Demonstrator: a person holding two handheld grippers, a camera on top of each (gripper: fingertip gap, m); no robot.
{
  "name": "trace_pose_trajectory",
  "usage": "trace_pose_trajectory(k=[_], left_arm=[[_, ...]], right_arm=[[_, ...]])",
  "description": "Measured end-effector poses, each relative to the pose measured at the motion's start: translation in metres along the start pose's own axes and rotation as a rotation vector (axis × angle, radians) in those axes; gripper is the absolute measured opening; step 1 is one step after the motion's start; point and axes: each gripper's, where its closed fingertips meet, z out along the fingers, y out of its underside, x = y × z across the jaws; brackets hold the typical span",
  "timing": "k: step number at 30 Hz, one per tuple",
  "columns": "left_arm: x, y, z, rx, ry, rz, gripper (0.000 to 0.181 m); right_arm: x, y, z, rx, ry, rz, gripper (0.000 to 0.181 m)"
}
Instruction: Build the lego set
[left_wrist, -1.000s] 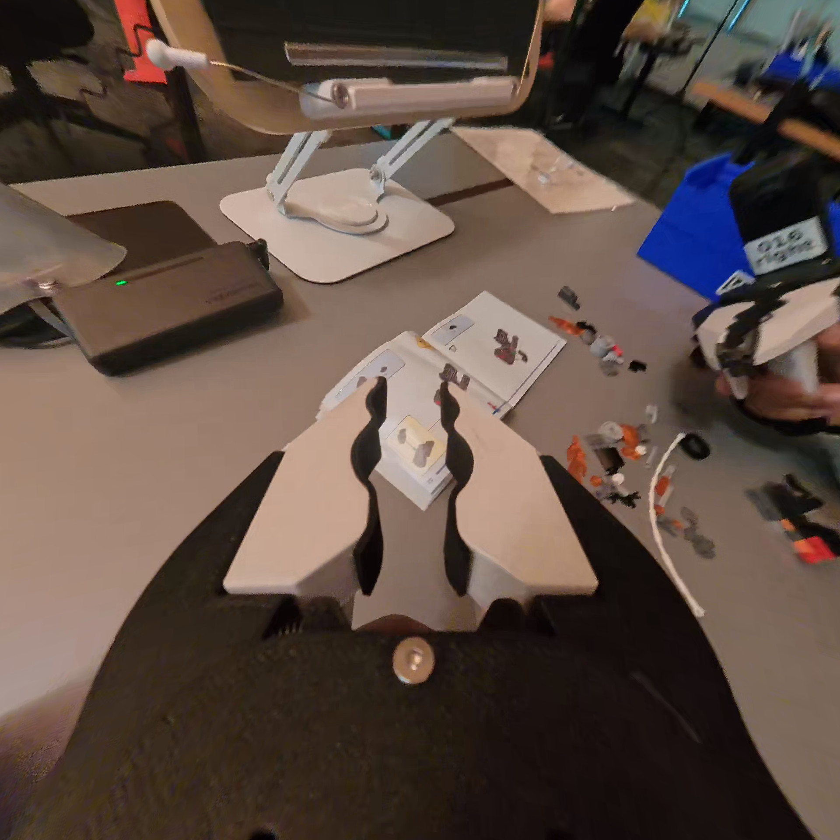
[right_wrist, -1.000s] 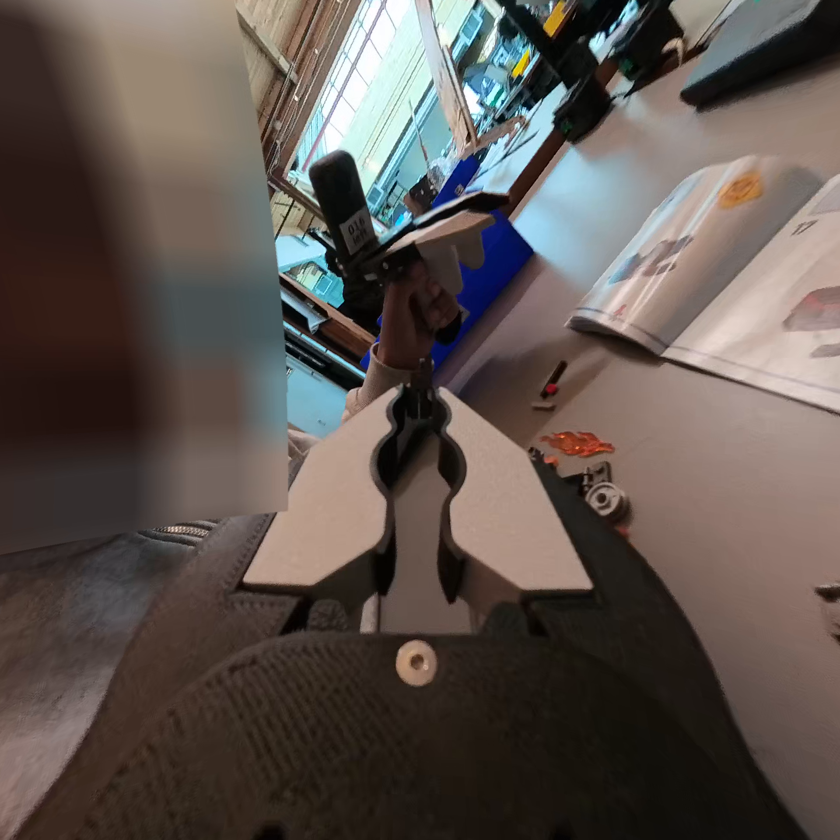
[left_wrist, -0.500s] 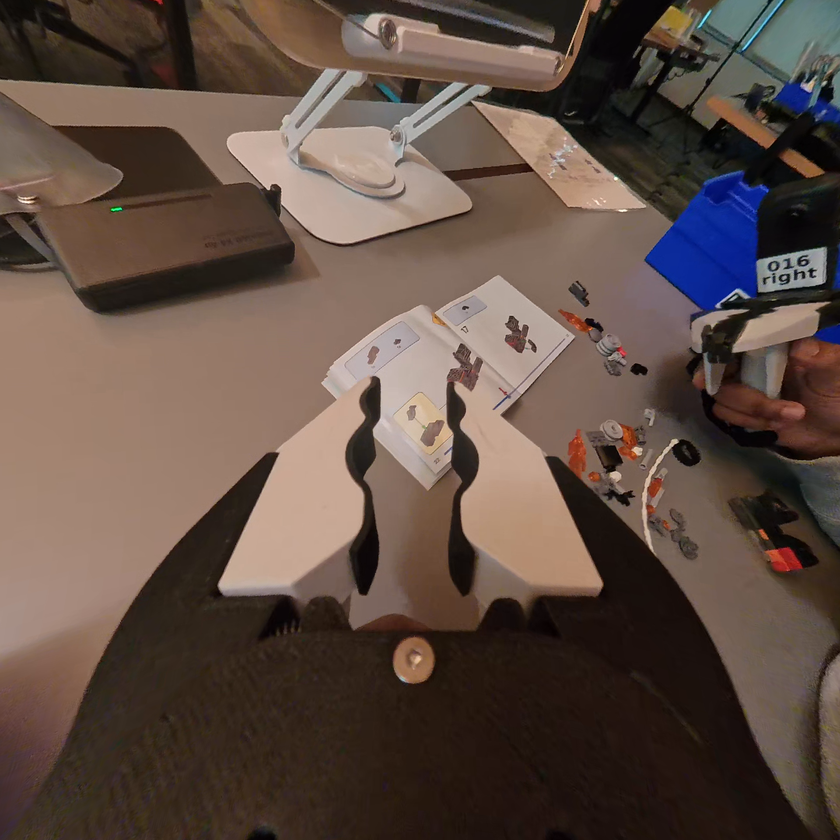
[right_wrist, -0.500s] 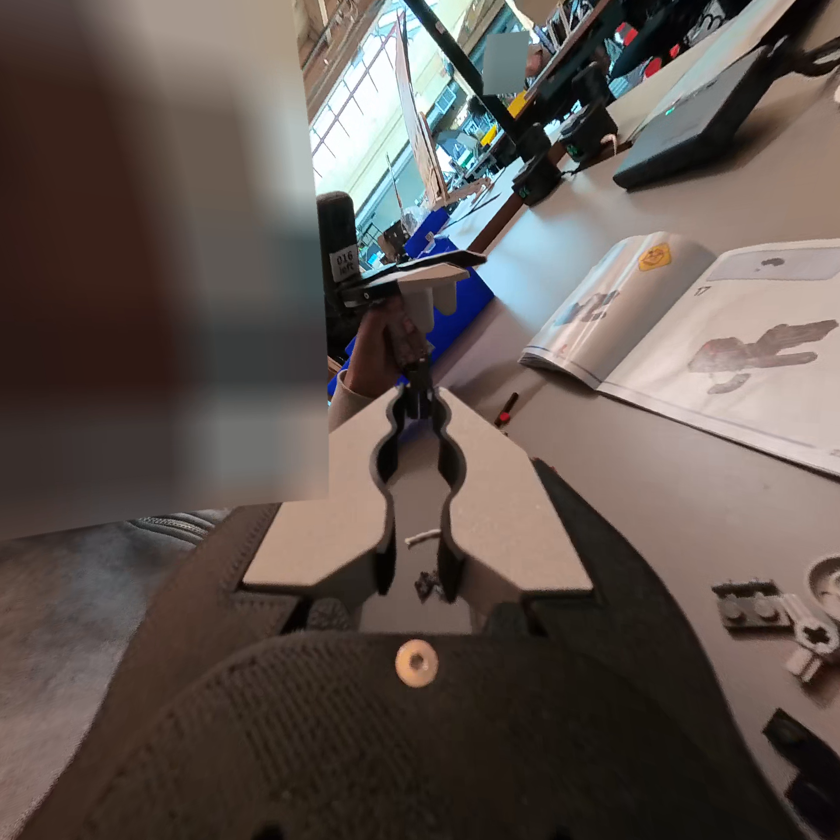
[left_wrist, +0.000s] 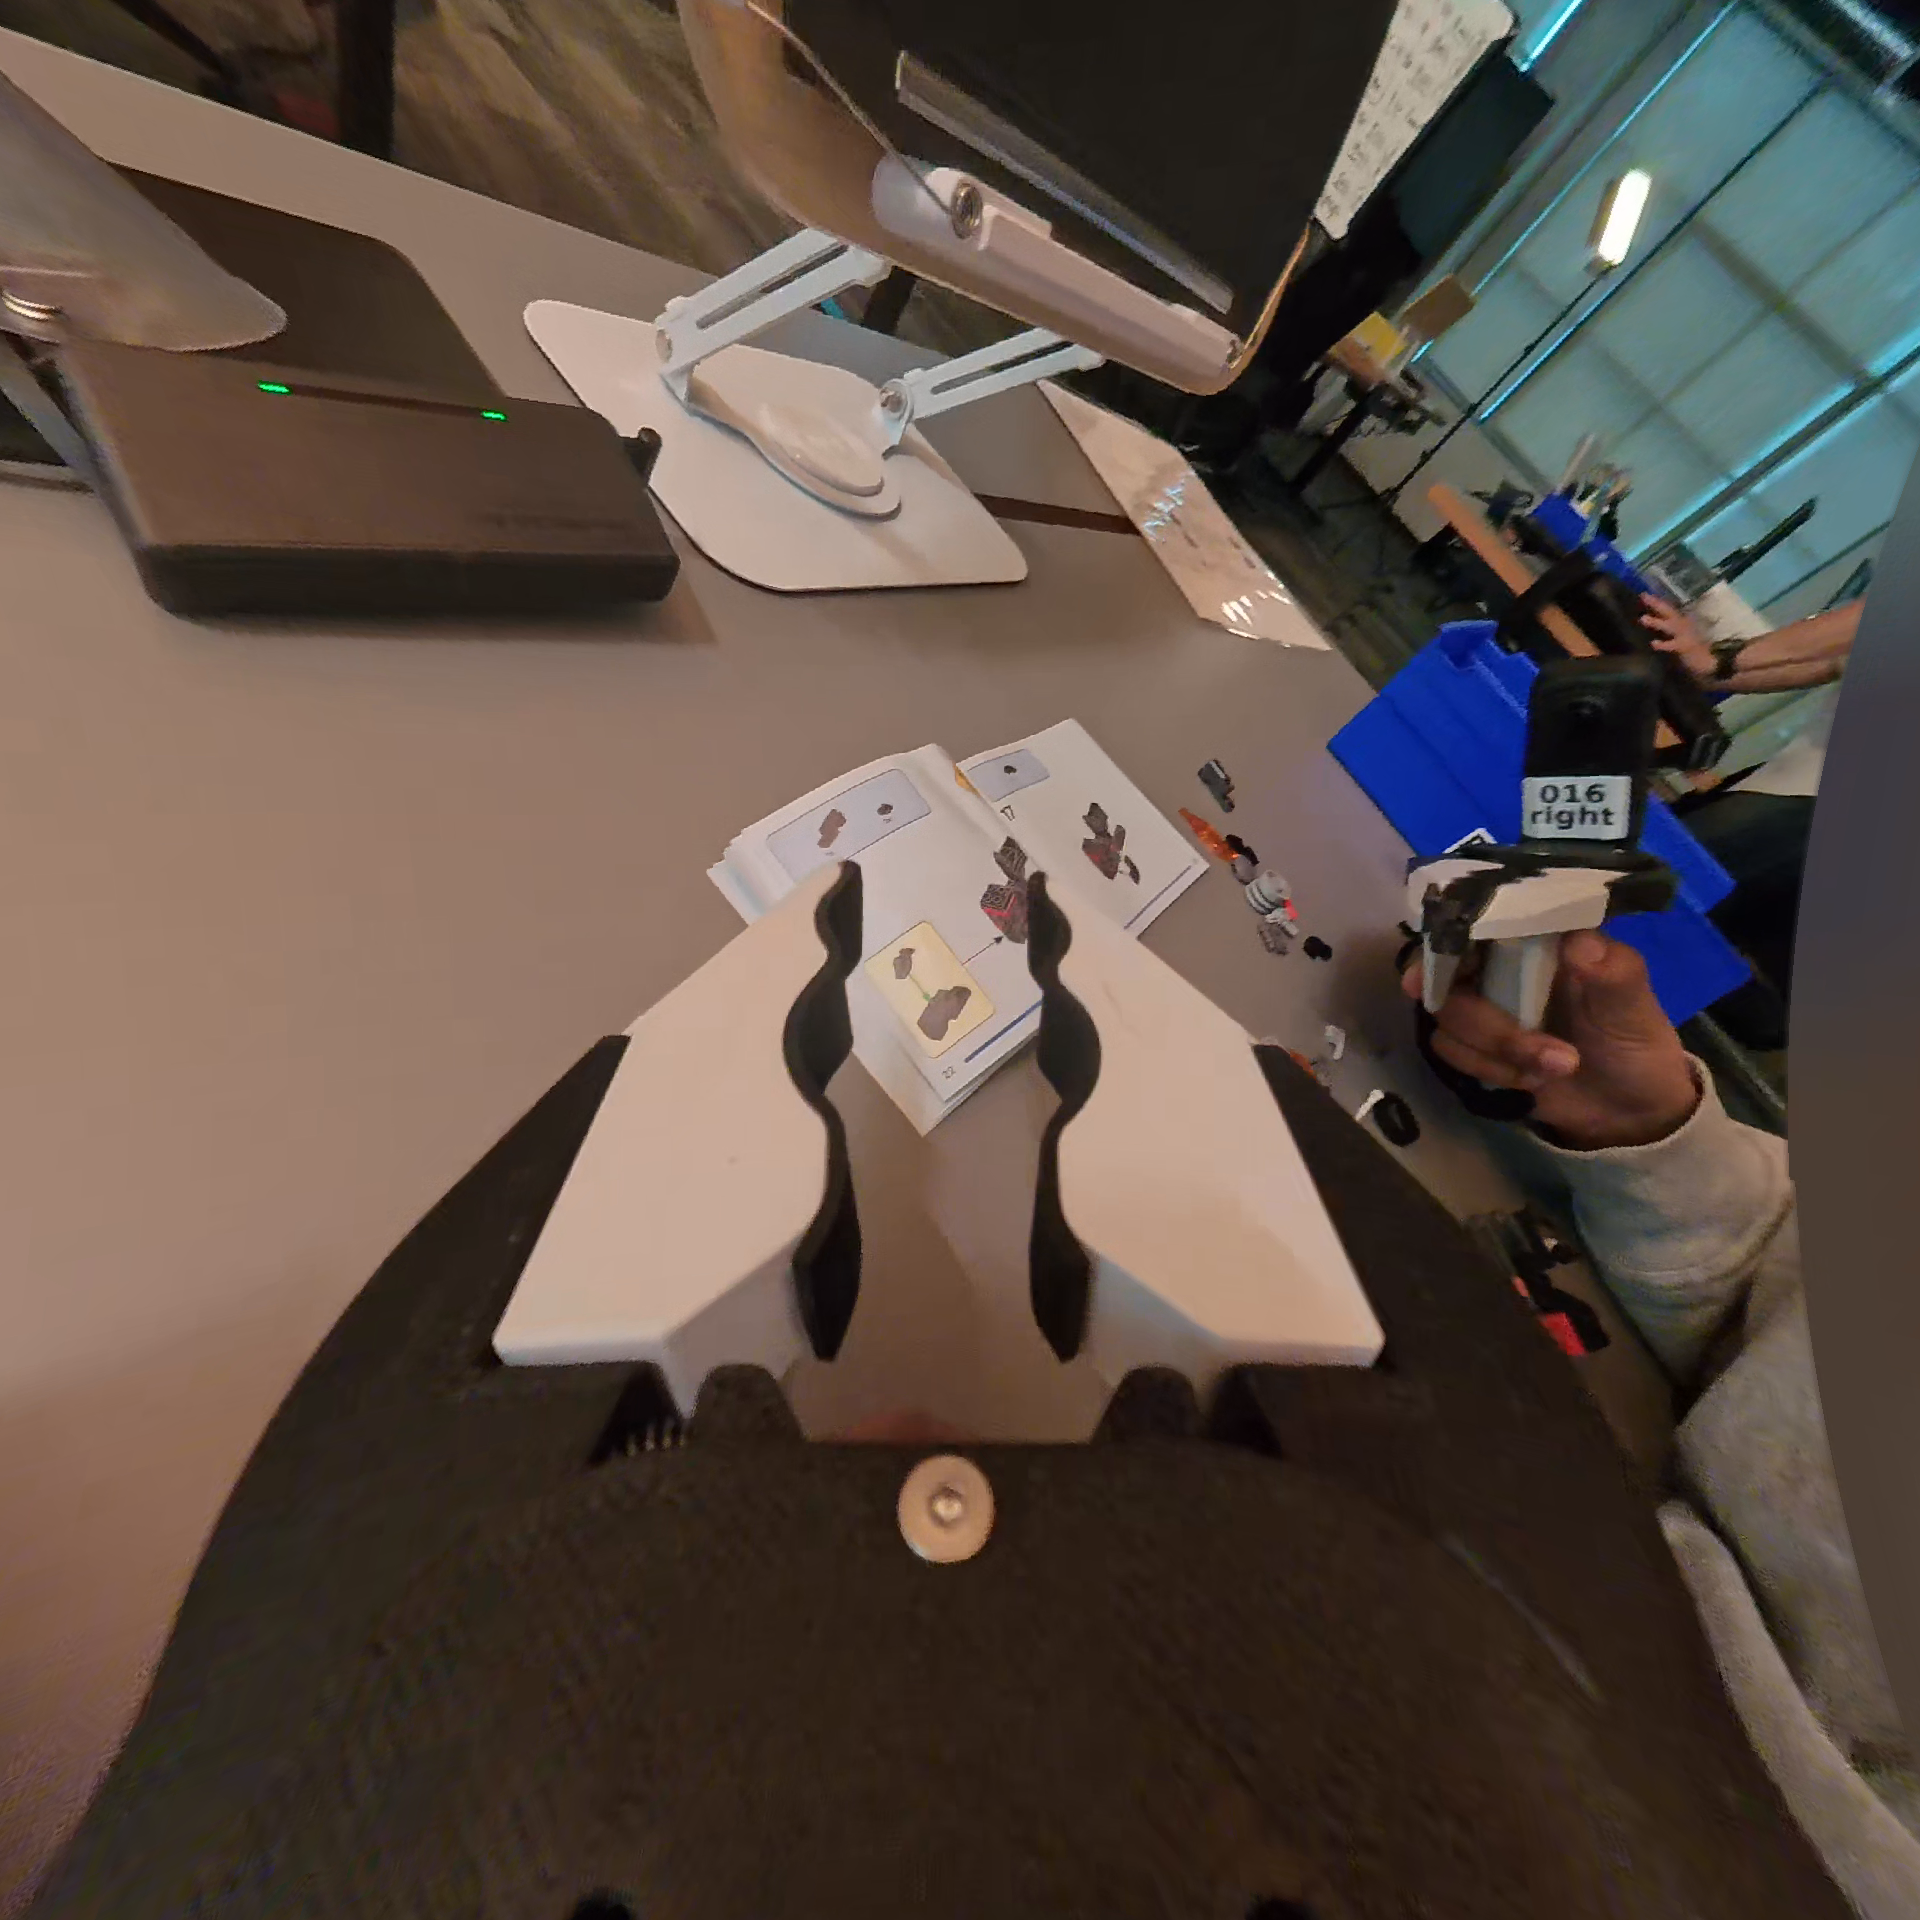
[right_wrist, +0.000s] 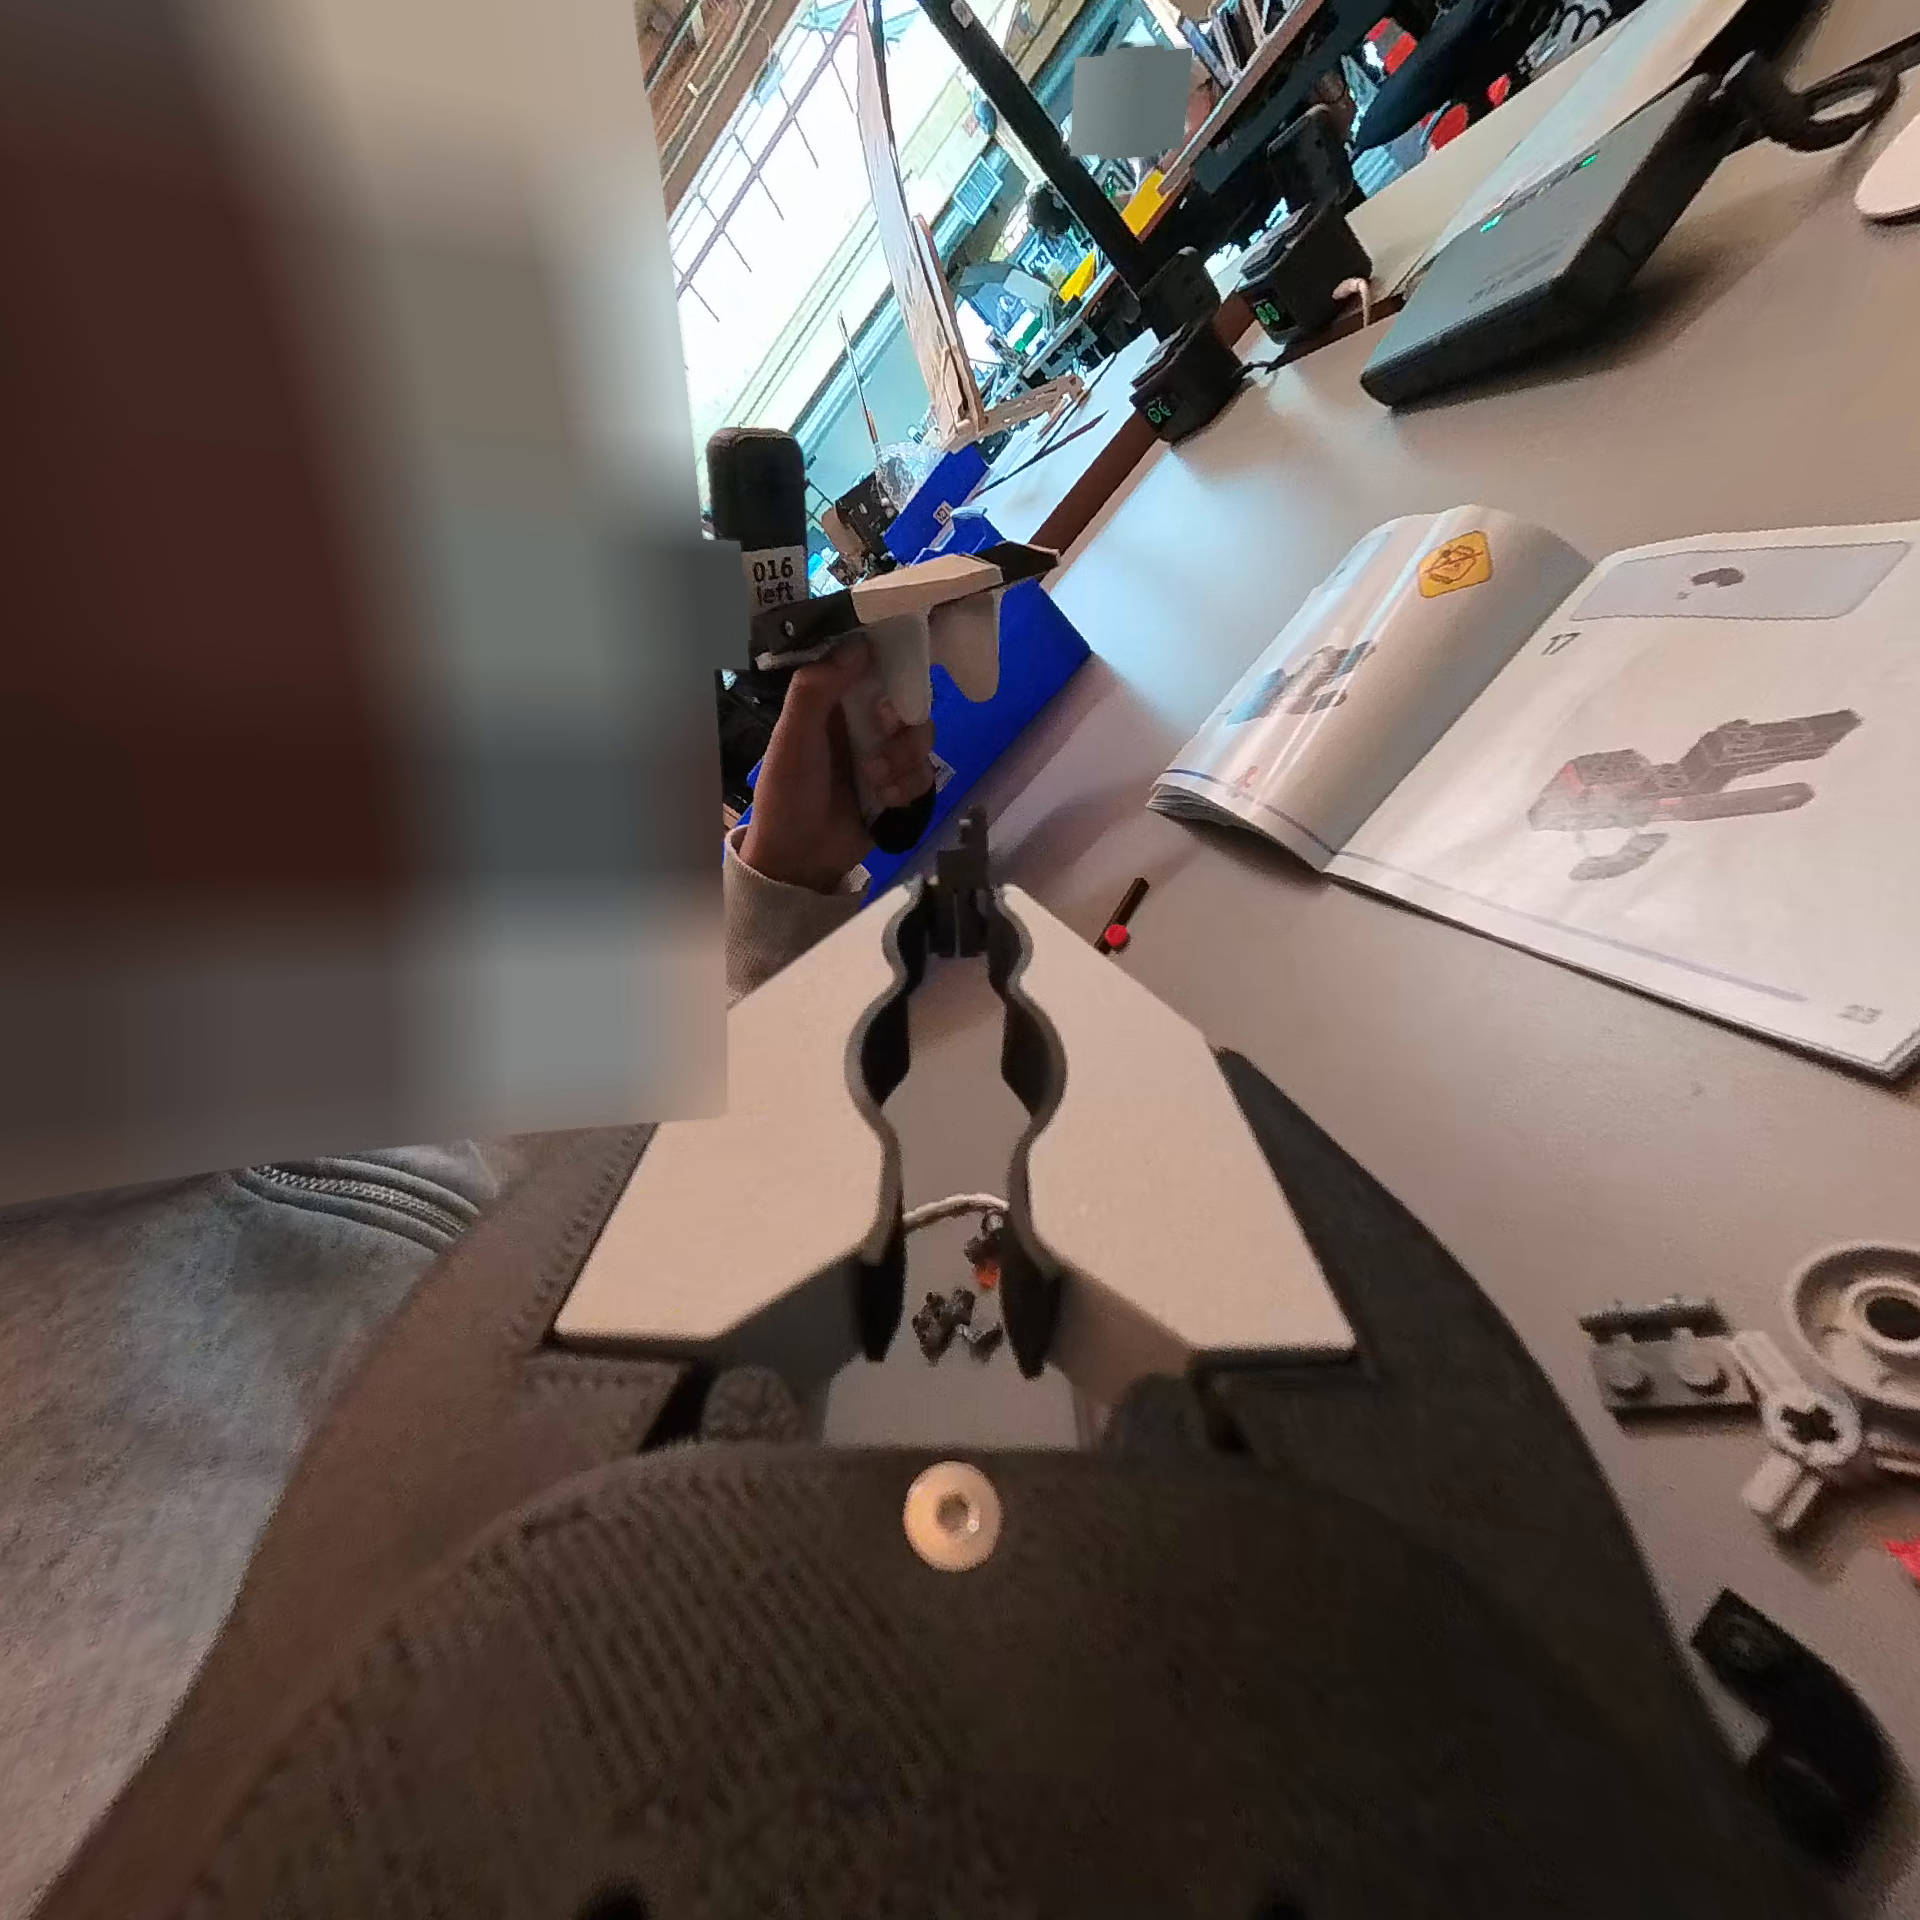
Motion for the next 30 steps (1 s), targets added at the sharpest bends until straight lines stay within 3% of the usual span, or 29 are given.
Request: trace_pose_trajectory(k=[13,30], left_arm=[[0.003,0.003,0.003,-0.017,0.019,0.001,0.032],[0.009,0.009,0.008,-0.048,0.049,0.010,0.035]], right_arm=[[0.009,0.011,0.005,-0.071,0.081,-0.045,0.009],[0.012,0.000,0.002,0.008,0.082,0.018,0.009]])
